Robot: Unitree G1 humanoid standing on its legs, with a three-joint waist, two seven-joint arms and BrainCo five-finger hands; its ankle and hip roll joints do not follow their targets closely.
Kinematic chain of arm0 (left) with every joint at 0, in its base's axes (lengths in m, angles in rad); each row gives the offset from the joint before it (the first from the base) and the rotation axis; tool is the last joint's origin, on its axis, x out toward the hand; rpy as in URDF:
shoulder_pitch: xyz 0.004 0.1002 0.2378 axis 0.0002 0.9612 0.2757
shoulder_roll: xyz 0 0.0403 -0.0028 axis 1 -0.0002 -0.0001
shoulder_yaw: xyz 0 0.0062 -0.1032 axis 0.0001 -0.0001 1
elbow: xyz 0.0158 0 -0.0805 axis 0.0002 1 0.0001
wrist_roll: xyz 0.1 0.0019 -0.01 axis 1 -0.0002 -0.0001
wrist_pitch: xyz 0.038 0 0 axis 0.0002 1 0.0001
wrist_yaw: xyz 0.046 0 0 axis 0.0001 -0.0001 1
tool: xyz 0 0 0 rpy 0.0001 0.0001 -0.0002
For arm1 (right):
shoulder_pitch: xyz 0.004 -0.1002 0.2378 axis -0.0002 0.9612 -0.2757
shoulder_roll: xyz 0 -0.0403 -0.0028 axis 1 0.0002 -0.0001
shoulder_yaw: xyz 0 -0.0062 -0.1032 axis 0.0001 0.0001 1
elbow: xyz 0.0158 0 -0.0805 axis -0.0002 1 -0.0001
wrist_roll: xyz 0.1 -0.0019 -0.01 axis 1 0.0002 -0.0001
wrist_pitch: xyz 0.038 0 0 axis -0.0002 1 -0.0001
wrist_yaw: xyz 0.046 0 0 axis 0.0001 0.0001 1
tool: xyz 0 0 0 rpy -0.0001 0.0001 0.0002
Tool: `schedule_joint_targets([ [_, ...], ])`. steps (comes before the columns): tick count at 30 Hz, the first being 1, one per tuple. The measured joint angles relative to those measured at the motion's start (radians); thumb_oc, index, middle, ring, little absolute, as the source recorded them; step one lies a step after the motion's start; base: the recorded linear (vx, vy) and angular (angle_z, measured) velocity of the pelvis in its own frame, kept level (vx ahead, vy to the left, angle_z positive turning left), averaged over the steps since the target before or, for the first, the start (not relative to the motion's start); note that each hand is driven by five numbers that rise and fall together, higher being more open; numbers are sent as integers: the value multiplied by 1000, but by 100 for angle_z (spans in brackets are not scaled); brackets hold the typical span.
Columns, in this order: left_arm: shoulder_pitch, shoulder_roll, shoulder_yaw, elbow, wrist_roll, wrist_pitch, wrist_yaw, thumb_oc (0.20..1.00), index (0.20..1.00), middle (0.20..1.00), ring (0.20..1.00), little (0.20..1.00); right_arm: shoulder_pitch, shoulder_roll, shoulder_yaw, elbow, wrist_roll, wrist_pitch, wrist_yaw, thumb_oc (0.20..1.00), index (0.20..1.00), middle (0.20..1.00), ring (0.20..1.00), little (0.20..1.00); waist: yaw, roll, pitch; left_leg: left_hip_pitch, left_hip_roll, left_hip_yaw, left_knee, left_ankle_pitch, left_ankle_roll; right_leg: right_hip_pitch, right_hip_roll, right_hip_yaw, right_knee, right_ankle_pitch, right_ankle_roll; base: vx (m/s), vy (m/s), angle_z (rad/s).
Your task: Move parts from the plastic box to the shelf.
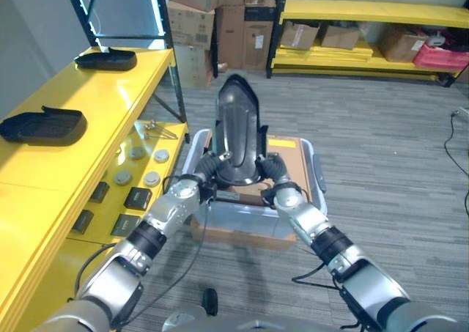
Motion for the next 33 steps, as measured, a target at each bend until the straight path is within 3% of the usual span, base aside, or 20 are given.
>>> schedule_joint_targets([
  [6,0,16,-3,0,0,1,24,200,200,200,200,200,0,14,17,0,0,1,-3,200,200,200,200,200,7,0,0,0,0,0,0,0,0,0,-1,0,0,0,0,0,0,0],
  [7,0,16,-3,0,0,1,25,200,200,200,200,200,0,15,17,0,0,1,-4,288,288,288,288,288,7,0,0,0,0,0,0,0,0,0,-1,0,0,0,0,0,0,0],
  [8,0,17,-3,0,0,1,25,200,200,200,200,200,0,16,17,0,0,1,-4,479,479,479,479,479,7,0,0,0,0,0,0,0,0,0,-1,-1,0,0,0,0,0,0],
  [9,0,17,-4,0,-1,1,25,200,200,200,200,200,-1,18,17,0,18,1,-4,934,934,934,934,934,7,0,0,0,0,0,0,0,0,1,-1,-1,0,0,0,0,0,0],
  [10,0,16,-9,0,-1,1,25,200,200,200,200,200,-3,20,17,0,31,0,-2,1000,1000,1000,1000,1000,7,0,0,0,0,0,0,0,0,1,-1,-1,0,0,0,0,0,0],
  [19,0,13,-12,0,40,-17,54,200,200,200,200,200,-9,42,2,1,130,-4,-33,1000,1000,1000,1000,1000,6,0,0,2,0,0,0,0,0,1,-1,-1,0,0,0,0,0,0],
  [25,27,43,16,-52,52,-50,67,200,200,200,200,200,24,32,-75,-46,134,-38,-53,1000,1000,1000,1000,1000,-3,1,0,1,0,3,-1,-1,1,-4,-2,1,0,-1,1,-11,21,-1],
  [29,66,66,60,-84,68,-79,66,200,200,200,200,200,86,-7,-147,-93,72,-65,-63,1000,1000,1000,1000,1000,-17,0,0,2,0,11,-3,-4,2,-7,-4,6,0,-4,2,-32,24,-5],
  [33,157,106,173,-144,77,-150,68,200,200,200,200,200,233,-118,-291,-65,55,-45,-96,1000,1000,1000,1000,1000,-18,0,0,0,0,27,-7,-11,6,-15,-8,19,-3,-6,4,-31,18,-13],
])
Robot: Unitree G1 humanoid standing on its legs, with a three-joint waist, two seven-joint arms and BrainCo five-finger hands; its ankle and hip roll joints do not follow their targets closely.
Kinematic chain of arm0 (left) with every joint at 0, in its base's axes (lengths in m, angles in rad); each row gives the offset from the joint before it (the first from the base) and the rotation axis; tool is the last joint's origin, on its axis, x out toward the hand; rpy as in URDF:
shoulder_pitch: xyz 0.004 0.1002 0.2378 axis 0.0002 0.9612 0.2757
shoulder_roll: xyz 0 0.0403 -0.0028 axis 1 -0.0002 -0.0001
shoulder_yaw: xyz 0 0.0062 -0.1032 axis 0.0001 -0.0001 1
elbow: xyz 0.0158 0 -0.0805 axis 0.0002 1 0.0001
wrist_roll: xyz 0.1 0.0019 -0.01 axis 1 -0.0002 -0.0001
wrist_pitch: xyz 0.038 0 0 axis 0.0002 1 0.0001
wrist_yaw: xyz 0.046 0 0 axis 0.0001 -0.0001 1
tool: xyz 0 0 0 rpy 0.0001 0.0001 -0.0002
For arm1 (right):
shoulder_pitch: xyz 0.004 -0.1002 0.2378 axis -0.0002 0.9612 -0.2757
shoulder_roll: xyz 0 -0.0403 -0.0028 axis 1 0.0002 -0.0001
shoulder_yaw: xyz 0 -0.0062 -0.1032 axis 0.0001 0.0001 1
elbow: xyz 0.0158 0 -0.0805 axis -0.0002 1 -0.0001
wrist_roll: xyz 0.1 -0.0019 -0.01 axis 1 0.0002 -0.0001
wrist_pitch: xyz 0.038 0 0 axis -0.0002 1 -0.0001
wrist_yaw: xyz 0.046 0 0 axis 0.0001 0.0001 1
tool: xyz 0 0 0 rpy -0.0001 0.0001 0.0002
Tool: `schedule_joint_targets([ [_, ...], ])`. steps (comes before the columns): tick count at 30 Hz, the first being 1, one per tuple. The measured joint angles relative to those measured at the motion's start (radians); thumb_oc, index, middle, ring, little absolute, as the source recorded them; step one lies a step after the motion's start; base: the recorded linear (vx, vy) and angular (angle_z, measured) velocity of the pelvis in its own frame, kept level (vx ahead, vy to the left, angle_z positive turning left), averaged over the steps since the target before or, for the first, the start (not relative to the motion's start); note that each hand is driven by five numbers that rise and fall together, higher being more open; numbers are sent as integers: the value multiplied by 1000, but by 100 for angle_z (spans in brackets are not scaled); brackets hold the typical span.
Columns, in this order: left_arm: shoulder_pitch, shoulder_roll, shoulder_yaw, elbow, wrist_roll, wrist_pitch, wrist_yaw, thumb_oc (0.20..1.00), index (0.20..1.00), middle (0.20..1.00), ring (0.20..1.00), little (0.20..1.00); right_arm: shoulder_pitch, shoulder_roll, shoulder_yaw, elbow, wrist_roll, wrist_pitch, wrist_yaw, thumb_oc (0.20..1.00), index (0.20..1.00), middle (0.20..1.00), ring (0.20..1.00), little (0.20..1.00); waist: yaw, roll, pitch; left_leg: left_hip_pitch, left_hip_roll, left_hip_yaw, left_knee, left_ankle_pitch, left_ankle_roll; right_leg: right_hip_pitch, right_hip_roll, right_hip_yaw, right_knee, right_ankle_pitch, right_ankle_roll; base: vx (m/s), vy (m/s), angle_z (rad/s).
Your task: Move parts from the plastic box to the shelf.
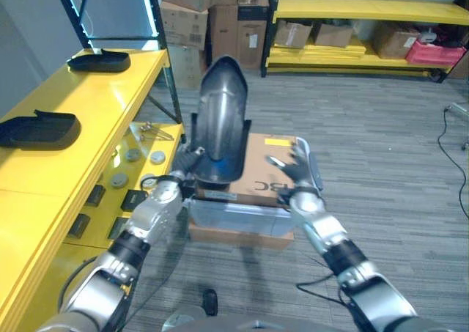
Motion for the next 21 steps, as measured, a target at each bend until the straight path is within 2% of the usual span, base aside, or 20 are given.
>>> schedule_joint_targets([
  [1,36,25,56,-13,0,-24,-1,200,200,200,200,200,76,-39,-53,22,-2,2,1,1000,1000,1000,1000,1000,-6,-2,0,1,0,4,0,-3,1,-2,0,9,0,0,0,-30,12,-17],
  [3,79,66,125,-16,1,-52,1,200,200,200,200,200,173,-65,-128,86,-34,8,4,1000,1000,1000,1000,1000,-13,-2,0,1,0,8,0,-7,1,-4,0,13,1,1,0,-24,15,-11],
  [6,113,103,200,-17,1,-56,4,200,200,200,200,200,244,-57,-168,191,-68,13,18,1000,1000,1000,1000,1000,-27,-8,1,3,3,16,0,-6,5,-6,1,16,3,0,0,-23,21,-8],
  [10,155,135,251,-43,2,-59,-5,200,200,200,200,200,320,-14,-150,325,-118,43,104,1000,1000,1000,1000,1000,-21,-11,1,-3,3,20,-1,-14,0,-14,0,18,3,-1,1,-38,12,-4],
  [14,209,137,266,-186,26,-59,-30,200,200,200,200,200,362,70,-84,440,-157,65,221,1000,1000,1000,1000,1000,7,-18,3,-13,-1,-7,-1,-13,1,-23,0,13,37,-21,1,-65,-40,19],
  [15,214,137,264,-206,37,-60,-40,200,200,200,200,200,379,94,-81,487,-161,61,243,1000,1000,1000,1000,1000,11,-15,5,-21,-4,-29,-1,-6,6,-27,5,11,60,-32,-1,-101,-131,77],
  [16,207,135,247,-218,49,-61,-52,200,200,200,200,200,388,131,-79,564,-176,45,265,1000,1000,1000,1000,1000,-2,-4,7,-23,-9,-95,0,6,11,-46,11,18,127,-68,-5,-68,-107,128],
  [18,187,138,225,-220,62,-61,-54,200,200,200,200,200,399,163,-65,661,-173,41,290,1000,1000,1000,1000,1000,-5,1,8,-43,-15,-184,5,20,8,-70,15,79,163,-116,-13,-71,-135,133],
  [19,187,142,227,-220,62,-62,-53,200,200,200,200,200,400,171,-63,682,-173,44,293,1000,1000,1000,1000,1000,-5,-3,8,-50,-18,-192,5,21,9,-82,14,100,158,-118,-11,-86,-168,91],
  [21,194,160,230,-219,100,-61,-11,200,200,200,200,200,367,175,-54,831,-174,12,335,1000,1000,1000,1000,1000,45,0,11,-79,-17,-240,-1,29,-3,-76,31,88,107,-85,-19,-107,-160,85],
])
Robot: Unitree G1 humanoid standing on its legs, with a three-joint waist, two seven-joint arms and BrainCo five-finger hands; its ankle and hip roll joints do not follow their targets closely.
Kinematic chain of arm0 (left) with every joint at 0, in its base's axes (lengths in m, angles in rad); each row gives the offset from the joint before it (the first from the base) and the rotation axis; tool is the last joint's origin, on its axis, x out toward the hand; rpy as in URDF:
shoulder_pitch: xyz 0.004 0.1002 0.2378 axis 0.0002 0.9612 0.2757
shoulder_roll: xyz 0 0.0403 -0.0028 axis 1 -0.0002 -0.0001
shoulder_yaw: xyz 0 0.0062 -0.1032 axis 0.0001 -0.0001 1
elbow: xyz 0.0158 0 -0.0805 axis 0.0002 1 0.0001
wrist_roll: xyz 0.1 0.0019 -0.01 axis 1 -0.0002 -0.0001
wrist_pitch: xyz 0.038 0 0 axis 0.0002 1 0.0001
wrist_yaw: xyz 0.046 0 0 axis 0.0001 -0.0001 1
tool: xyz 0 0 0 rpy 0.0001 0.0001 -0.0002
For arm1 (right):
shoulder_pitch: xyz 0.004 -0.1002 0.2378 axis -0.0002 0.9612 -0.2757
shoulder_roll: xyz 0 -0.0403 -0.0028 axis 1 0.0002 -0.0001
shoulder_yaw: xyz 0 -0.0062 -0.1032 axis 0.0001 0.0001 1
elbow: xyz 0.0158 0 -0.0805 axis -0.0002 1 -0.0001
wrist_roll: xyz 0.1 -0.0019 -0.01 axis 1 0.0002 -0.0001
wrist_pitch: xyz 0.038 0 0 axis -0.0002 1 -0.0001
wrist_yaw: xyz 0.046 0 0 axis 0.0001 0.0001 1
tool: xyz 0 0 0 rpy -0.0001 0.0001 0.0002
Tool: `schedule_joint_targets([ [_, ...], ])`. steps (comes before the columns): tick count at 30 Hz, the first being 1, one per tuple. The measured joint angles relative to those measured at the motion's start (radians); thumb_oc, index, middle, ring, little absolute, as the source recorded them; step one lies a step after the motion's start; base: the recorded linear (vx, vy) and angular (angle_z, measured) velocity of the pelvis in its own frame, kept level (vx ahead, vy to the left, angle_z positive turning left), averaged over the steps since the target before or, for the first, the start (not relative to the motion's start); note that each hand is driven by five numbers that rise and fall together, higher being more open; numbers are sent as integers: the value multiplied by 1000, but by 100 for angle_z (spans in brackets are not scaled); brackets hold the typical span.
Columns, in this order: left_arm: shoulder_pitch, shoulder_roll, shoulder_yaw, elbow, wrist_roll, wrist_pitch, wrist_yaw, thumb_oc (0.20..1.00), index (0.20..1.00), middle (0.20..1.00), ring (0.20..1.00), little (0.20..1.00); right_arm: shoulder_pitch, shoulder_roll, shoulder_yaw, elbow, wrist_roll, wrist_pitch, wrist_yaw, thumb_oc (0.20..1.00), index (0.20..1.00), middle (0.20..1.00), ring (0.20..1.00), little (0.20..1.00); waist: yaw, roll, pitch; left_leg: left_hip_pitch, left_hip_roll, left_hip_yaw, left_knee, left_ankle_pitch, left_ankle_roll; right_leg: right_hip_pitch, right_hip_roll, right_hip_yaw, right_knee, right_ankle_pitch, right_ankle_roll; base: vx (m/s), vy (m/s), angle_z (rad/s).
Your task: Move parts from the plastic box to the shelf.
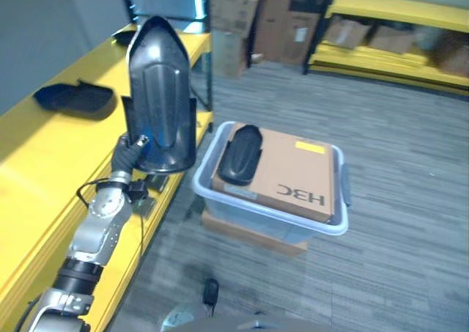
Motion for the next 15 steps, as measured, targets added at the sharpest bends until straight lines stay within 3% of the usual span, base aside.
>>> schedule_joint_targets([
  [2,36,-2,12,0,9,-1,38,200,200,200,200,200,-20,-31,61,23,-22,-20,23,1000,1000,1000,1000,1000,45,16,2,-33,11,-34,-1,-17,-38,47,39,-62,-74,57,-23,-157,-116,118],
  [3,82,-5,20,1,10,-1,54,200,200,200,200,200,-30,-45,79,21,-22,-34,27,1000,1000,1000,1000,1000,73,-18,19,-43,11,-1,11,-82,-83,48,8,-131,-103,76,-52,-307,-36,138],
  [4,141,-26,34,6,12,-7,55,200,200,200,200,200,-61,-75,85,-9,-28,-30,25,1000,1000,1000,1000,1000,105,7,15,-41,38,47,43,-142,-58,50,30,-152,-87,78,-46,-281,-6,119],
  [5,162,-50,35,6,15,-10,44,200,200,200,200,200,-47,-83,91,-28,-33,-29,22,1000,1000,1000,1000,1000,102,40,15,-47,49,17,28,-66,-80,55,52,-190,-69,64,-35,-138,63,175],
  [6,140,-85,33,7,16,-10,16,200,200,200,200,200,-17,-83,86,-42,-41,-29,12,1000,1000,1000,1000,1000,69,32,31,-73,50,75,40,-104,-105,83,23,-312,-87,54,-43,45,52,219],
  [7,137,-83,34,7,15,-14,3,200,200,200,200,200,-12,-65,70,-33,-44,-25,13,1000,1000,1000,1000,1000,57,4,49,-78,50,183,50,-115,-95,83,-13,-383,-80,42,-49,59,64,220],
  [9,138,-73,35,11,15,-17,-14,200,200,200,200,200,4,-58,53,-21,-53,-28,9,1000,1000,1000,1000,1000,56,-15,61,-80,48,408,83,-104,-77,92,-63,-454,-72,14,-45,90,101,169],
  [11,146,-72,41,11,16,-31,-15,200,200,200,200,200,7,-78,48,-19,-60,-26,2,1000,1000,1000,1000,1000,59,37,55,-36,79,435,74,-126,-62,91,-49,-456,-33,-23,-19,167,120,102],
  [12,149,-73,44,11,16,-37,-19,200,200,200,200,200,9,-83,46,-17,-61,-21,-3,1000,1000,1000,1000,1000,56,53,51,-9,77,433,40,-90,-26,88,-51,-448,-3,-43,-10,232,123,41],
  [13,174,-71,61,5,17,-61,-19,200,200,200,200,200,-10,-80,37,-8,-61,-9,-7,1000,1000,1000,1000,1000,78,55,52,12,47,383,31,-76,-32,64,-70,-363,42,-71,6,184,82,-4],
  [15,207,-65,86,5,17,-77,-11,200,200,200,200,200,-38,-79,34,-5,-62,-14,-5,1000,1000,1000,1000,1000,106,62,45,21,25,352,44,-45,-9,58,-76,-312,63,-78,23,168,78,-47],
])
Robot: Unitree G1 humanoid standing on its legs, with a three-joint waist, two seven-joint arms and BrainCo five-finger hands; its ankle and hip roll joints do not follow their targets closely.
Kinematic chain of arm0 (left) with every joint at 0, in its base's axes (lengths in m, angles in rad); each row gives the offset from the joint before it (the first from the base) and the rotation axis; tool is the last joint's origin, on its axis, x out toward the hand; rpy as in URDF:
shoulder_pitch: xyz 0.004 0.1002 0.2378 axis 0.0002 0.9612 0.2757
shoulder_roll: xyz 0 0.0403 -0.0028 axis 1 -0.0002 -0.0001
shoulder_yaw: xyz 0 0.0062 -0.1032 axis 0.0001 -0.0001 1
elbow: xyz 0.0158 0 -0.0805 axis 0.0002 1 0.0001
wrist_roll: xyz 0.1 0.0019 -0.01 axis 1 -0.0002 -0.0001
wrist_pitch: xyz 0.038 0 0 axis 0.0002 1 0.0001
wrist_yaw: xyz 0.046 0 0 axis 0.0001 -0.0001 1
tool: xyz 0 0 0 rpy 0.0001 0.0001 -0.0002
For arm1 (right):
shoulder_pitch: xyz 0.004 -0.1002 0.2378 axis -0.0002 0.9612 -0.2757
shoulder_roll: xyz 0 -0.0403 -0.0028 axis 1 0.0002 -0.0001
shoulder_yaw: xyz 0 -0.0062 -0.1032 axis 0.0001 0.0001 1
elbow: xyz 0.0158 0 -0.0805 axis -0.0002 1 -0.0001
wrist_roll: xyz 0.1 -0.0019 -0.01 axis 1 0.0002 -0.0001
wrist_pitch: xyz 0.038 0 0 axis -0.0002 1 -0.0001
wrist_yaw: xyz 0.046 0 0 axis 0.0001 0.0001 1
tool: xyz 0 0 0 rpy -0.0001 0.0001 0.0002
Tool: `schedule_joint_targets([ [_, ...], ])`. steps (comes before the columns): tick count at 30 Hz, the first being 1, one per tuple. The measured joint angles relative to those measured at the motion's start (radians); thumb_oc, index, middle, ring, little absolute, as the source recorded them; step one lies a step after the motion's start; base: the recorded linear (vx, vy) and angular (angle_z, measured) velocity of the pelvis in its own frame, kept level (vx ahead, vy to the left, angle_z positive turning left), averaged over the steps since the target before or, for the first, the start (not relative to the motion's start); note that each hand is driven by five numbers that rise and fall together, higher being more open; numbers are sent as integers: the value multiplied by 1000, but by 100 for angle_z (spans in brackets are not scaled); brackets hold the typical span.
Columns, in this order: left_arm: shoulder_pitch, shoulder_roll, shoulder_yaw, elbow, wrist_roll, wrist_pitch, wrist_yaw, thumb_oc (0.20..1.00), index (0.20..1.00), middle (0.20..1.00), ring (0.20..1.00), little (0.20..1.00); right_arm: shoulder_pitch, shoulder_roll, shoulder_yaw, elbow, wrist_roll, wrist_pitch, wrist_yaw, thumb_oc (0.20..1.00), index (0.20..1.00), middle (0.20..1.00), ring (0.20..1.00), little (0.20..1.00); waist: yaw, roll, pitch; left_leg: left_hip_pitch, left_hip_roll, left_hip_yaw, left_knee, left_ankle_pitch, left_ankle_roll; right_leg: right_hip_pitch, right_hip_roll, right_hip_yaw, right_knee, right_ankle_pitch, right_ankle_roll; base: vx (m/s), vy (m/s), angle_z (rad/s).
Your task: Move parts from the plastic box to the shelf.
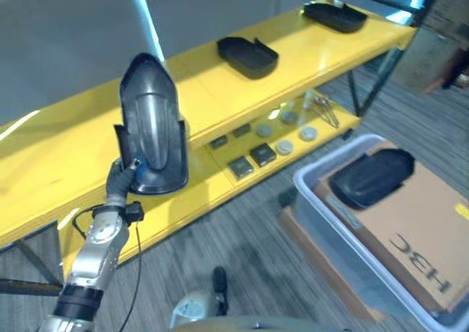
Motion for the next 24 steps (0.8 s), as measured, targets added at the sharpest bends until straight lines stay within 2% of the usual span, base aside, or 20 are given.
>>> schedule_joint_targets([
  [2,-2,7,12,2,0,-1,-1,200,200,200,200,200,-8,15,1,1,-1,-5,3,1000,1000,1000,1000,1000,-4,-22,-5,0,-21,-5,-2,-7,16,3,-18,-1,0,-3,12,160,76,4],
  [3,-5,16,20,2,0,-3,-4,200,200,200,200,200,-12,30,4,7,-4,-8,5,1000,1000,1000,1000,1000,1,-47,-8,4,-39,-12,-17,-8,19,5,-35,-10,-5,0,18,198,77,24],
  [4,-6,32,21,2,0,-3,-8,200,200,200,200,200,-13,47,5,17,-15,-17,5,1000,1000,1000,1000,1000,3,-69,-9,4,-53,-16,-13,-5,41,5,-49,-8,0,-2,23,247,116,22],
  [5,-9,42,22,2,0,-3,-11,200,200,200,200,200,-29,54,5,24,-17,-19,4,1000,1000,1000,1000,1000,11,-80,-9,6,-64,-23,-9,-25,50,12,-54,-1,3,-5,29,289,185,16],
  [6,-15,44,22,3,0,-3,-14,200,200,200,200,200,-29,60,1,46,-13,-17,2,1000,1000,1000,1000,1000,11,-87,-9,10,-76,-29,2,-48,72,13,-69,-3,56,-4,65,254,226,23],
  [7,-23,43,18,8,0,-3,-21,200,200,200,200,200,-35,58,0,56,-3,-18,-1,1000,1000,1000,1000,1000,2,-76,-7,18,-78,-30,15,-51,86,-16,-86,3,157,-12,74,177,203,36],
  [8,-46,45,0,15,1,-3,-22,200,200,200,200,200,-41,52,-5,65,6,-21,-2,1000,1000,1000,1000,1000,-5,-55,-1,36,-75,-43,31,-59,107,-103,-130,26,402,-9,84,192,125,46],
  [9,-65,57,-14,15,1,-4,-21,200,200,200,200,200,-42,48,-20,64,20,-32,-4,1000,1000,1000,1000,1000,-13,-57,1,47,-85,-55,45,-75,130,-194,-186,63,611,30,99,139,15,44],
  [10,-79,69,-20,15,0,-10,-19,200,200,200,200,200,-47,44,-22,65,20,-41,-3,1000,1000,1000,1000,1000,-23,-66,5,61,-106,-70,51,-91,140,-271,-222,114,754,64,105,155,-101,33],
  [11,-100,85,-31,19,0,-25,-10,200,200,200,200,200,-63,38,-27,63,20,-55,-1,1000,1000,1000,1000,1000,-39,-80,21,69,-131,-81,64,-105,151,-394,-220,231,923,47,104,158,-244,41],
  [13,-107,102,-40,19,0,-30,2,200,200,200,200,200,-83,36,-26,57,19,-67,-1,1000,1000,1000,1000,1000,-70,-67,23,66,-127,-105,68,-99,140,-434,-171,258,845,14,105,120,-330,52],
  [14,-125,119,-57,21,0,-30,9,200,200,200,200,200,-90,37,-36,58,19,-78,3,1000,1000,1000,1000,1000,-85,-66,23,67,-120,-121,74,-96,107,-450,-121,262,622,0,71,211,-512,50],
  [15,-134,120,-61,21,0,-30,17,200,200,200,200,200,-89,35,-42,57,19,-85,5,1000,1000,1000,1000,1000,-91,-65,25,62,-119,-138,74,-103,96,-446,-107,262,495,7,54,279,-492,51],
  [16,-141,114,-62,26,0,-30,24,200,200,200,200,200,-83,34,-60,61,17,-92,8,1000,1000,1000,1000,1000,-103,-61,31,60,-122,-157,76,-111,80,-437,-88,269,326,31,57,346,-527,62],
  [17,-163,86,-69,62,-1,-26,40,200,200,200,200,200,-57,28,-96,60,6,-105,20,1000,1000,1000,1000,1000,-118,-45,30,53,-119,-202,91,-124,61,-367,-49,347,15,88,84,223,-296,77],
  [18,-171,85,-72,73,-2,-23,50,200,200,200,200,200,-51,31,-103,63,-1,-103,28,1000,1000,1000,1000,1000,-128,-49,31,59,-129,-225,92,-123,59,-357,-47,377,-67,127,88,261,-345,78],
  [19,-171,86,-69,80,-2,-23,58,200,200,200,200,200,-37,37,-112,69,-7,-92,30,1000,1000,1000,1000,1000,-135,-61,31,67,-137,-239,92,-123,60,-353,-46,399,-107,172,84,217,-317,65],
  [20,-154,85,-68,82,-2,-23,61,200,200,200,200,200,-14,45,-108,63,-34,-78,34,1000,1000,1000,1000,1000,-137,-75,26,87,-139,-250,90,-121,67,-351,-52,397,-104,230,65,289,-449,53],
  [22,-131,44,-53,79,-6,-16,57,200,200,200,200,200,3,45,-92,61,-43,-61,42,1000,1000,1000,1000,1000,-139,-84,19,118,-134,-294,69,-135,58,-305,-40,357,-82,258,55,241,-393,55],
  [24,-119,11,-51,61,-18,7,64,200,200,200,200,200,31,53,-83,32,-53,-40,42,1000,1000,1000,1000,1000,-134,-120,-10,137,-128,-338,47,-140,50,-241,-15,338,-82,268,44,132,-315,69],
])
